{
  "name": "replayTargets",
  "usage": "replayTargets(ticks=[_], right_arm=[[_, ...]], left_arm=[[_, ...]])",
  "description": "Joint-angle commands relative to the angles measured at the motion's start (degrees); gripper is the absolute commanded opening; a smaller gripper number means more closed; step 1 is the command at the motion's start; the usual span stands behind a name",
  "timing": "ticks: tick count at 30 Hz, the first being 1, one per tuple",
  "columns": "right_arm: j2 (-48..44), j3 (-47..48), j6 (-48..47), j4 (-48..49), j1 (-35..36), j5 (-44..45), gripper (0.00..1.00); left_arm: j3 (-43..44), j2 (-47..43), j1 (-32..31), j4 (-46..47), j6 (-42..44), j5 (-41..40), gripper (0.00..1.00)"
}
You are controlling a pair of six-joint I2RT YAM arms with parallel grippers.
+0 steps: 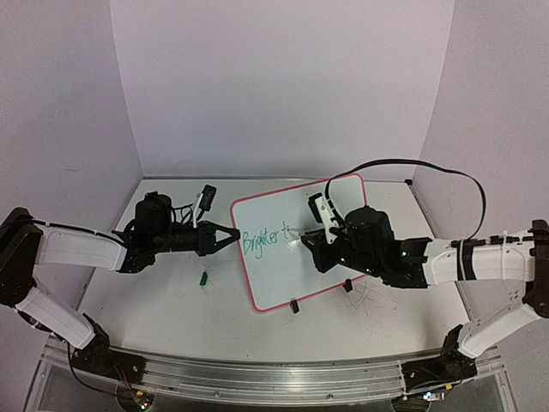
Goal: Write a sentence on the whiteboard
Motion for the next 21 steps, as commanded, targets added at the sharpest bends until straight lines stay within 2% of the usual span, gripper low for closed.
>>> replayTargets(ticks=[1, 21], right_arm=[[0.3, 0.4, 1.1, -0.7, -0.1, 1.0, 0.00], [-1.6, -1.7, 2.8, -1.9, 0.2, 0.0, 0.00]], left_arm=[[2.1, -1.4, 0.1, 0.0, 2.1, -0.5, 0.00], [1.8, -1.4, 0.1, 0.0, 2.1, -0.6, 0.00]])
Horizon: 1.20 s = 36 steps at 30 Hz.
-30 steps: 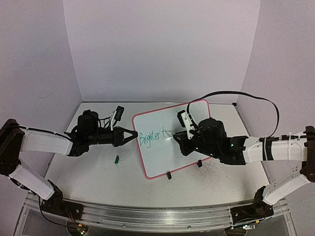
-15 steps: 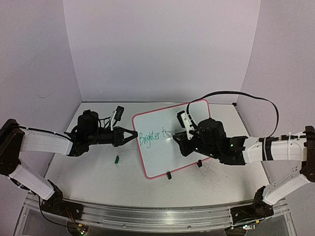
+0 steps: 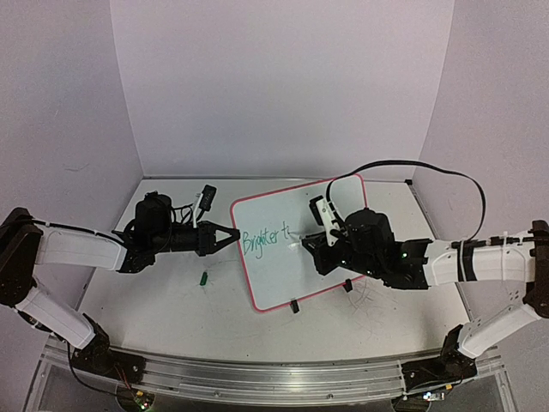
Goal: Write a sentence on the whiteboard
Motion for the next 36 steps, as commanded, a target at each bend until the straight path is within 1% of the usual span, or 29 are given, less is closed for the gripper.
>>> replayTargets(ticks=[1, 12, 15, 18, 26, 36], right_arm=[[-1.4, -1.2, 1.1, -1.2, 0.2, 0.5, 0.00], [-1.7, -1.0, 1.2, -1.5, 0.7, 0.0, 0.00], [-5.0, -2.2, 0.7, 0.2, 0.8, -1.1, 0.00], [-7.5, -2.9, 0.1, 1.8, 0.7, 0.5, 0.00], [-2.5, 0.7, -2.9, 1.8, -0.6, 1.0, 0.00], [-2.5, 1.3, -3.6, 2.9, -0.8, 1.3, 0.00]], left_arm=[[1.8, -1.4, 0.1, 0.1, 2.1, -0.6, 0.00], [1.8, -1.5, 0.1, 0.0, 2.1, -0.6, 0.00], [1.7, -1.6, 0.1, 0.0, 2.1, -0.7, 0.00], [1.6, -1.6, 0.1, 0.0, 2.1, -0.8, 0.00], [1.6, -1.9, 0.1, -0.1, 2.1, -0.8, 0.00], [1.4, -1.9, 0.1, -0.1, 2.2, -0.8, 0.00]])
